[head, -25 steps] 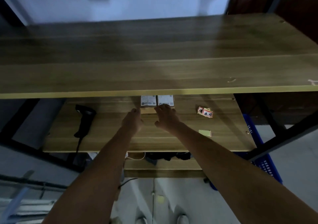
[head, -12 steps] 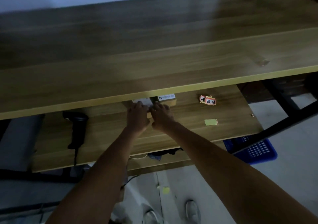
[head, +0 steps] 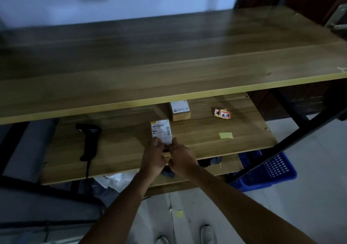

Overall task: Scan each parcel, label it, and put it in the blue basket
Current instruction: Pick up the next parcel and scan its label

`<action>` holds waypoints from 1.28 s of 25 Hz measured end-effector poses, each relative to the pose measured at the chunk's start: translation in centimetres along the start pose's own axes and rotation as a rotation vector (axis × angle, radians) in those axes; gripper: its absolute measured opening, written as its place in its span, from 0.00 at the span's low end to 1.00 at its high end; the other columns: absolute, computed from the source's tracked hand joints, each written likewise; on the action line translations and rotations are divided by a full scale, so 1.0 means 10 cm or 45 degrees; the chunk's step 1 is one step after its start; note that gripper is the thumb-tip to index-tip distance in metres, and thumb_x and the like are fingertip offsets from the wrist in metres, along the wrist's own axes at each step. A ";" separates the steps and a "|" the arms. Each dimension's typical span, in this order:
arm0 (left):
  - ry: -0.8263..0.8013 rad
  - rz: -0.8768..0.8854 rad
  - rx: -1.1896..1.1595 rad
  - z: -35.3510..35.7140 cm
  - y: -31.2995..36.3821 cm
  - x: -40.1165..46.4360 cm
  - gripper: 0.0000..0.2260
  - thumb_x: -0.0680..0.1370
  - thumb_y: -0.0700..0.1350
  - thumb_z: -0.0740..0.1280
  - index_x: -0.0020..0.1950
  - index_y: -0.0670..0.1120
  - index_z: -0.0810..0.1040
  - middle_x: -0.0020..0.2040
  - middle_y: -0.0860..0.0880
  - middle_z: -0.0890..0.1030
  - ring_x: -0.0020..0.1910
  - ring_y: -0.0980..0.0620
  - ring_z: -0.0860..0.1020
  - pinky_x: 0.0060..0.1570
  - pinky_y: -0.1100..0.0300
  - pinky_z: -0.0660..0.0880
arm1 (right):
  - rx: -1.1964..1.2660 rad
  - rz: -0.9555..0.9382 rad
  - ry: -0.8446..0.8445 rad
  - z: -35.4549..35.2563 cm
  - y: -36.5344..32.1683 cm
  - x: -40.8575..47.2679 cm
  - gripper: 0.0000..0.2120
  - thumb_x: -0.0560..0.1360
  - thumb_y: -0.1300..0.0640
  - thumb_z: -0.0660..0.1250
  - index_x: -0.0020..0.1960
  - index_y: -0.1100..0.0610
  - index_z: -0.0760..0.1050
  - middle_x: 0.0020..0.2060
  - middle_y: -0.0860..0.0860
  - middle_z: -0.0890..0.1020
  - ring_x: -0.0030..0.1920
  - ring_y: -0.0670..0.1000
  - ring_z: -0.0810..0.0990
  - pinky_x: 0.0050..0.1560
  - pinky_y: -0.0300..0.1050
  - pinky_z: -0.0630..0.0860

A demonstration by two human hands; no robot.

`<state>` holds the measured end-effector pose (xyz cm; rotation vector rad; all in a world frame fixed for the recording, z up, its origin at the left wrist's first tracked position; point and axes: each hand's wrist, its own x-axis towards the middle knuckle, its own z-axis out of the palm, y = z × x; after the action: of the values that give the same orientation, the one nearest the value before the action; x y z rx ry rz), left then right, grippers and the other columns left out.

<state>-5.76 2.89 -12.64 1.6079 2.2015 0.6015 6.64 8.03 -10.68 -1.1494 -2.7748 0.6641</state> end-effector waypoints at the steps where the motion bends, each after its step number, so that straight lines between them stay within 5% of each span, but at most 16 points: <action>1: -0.015 -0.008 -0.030 0.03 0.01 -0.01 0.21 0.70 0.30 0.64 0.62 0.43 0.77 0.60 0.49 0.75 0.60 0.50 0.77 0.56 0.58 0.78 | 0.006 0.010 0.012 -0.03 0.01 -0.04 0.26 0.71 0.61 0.67 0.68 0.53 0.68 0.63 0.51 0.71 0.54 0.54 0.79 0.47 0.46 0.78; 5: -0.057 -0.025 -0.108 0.07 0.03 -0.05 0.24 0.71 0.29 0.62 0.64 0.45 0.75 0.61 0.50 0.75 0.62 0.51 0.78 0.57 0.56 0.78 | -0.034 0.013 0.029 -0.14 0.03 -0.10 0.24 0.73 0.59 0.67 0.68 0.51 0.69 0.63 0.49 0.72 0.54 0.51 0.79 0.45 0.41 0.76; 9: -0.072 -0.051 -0.126 -0.09 0.07 -0.08 0.18 0.75 0.32 0.63 0.63 0.43 0.76 0.62 0.51 0.75 0.61 0.54 0.77 0.56 0.67 0.74 | -0.108 0.054 -0.002 -0.15 0.01 -0.02 0.21 0.74 0.57 0.66 0.66 0.52 0.71 0.62 0.50 0.71 0.52 0.51 0.79 0.45 0.41 0.78; 13: 0.187 -0.256 -0.008 -0.43 -0.26 -0.07 0.11 0.75 0.42 0.65 0.58 0.45 0.76 0.59 0.46 0.76 0.56 0.47 0.76 0.51 0.56 0.76 | -0.144 0.084 -0.014 -0.12 0.01 0.11 0.20 0.73 0.52 0.67 0.64 0.51 0.71 0.60 0.50 0.72 0.51 0.51 0.79 0.44 0.44 0.80; 18: 0.238 -0.699 0.302 -0.91 -1.33 -0.04 0.23 0.77 0.46 0.62 0.70 0.40 0.67 0.69 0.39 0.69 0.66 0.40 0.70 0.61 0.47 0.72 | -0.173 0.134 0.139 -0.04 0.00 0.18 0.21 0.73 0.47 0.66 0.64 0.52 0.70 0.59 0.51 0.73 0.51 0.50 0.79 0.41 0.42 0.80; 23: 0.318 -1.047 0.264 -1.05 -2.07 0.02 0.32 0.77 0.52 0.66 0.75 0.39 0.60 0.75 0.36 0.62 0.74 0.36 0.60 0.71 0.44 0.59 | -0.158 0.196 0.082 0.05 -0.11 0.29 0.26 0.75 0.45 0.65 0.70 0.51 0.65 0.65 0.54 0.68 0.59 0.52 0.75 0.46 0.44 0.81; 32: 0.163 -1.122 0.225 -0.76 -2.24 0.03 0.33 0.77 0.52 0.67 0.74 0.37 0.59 0.75 0.36 0.60 0.73 0.35 0.60 0.67 0.44 0.64 | -0.152 0.174 0.057 0.11 -0.32 0.48 0.19 0.76 0.46 0.63 0.66 0.47 0.70 0.64 0.51 0.69 0.56 0.51 0.78 0.42 0.43 0.80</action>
<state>-27.82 -3.81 -17.96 0.5203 2.7809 0.2452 0.85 8.87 -10.82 -1.3695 -2.7504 0.4817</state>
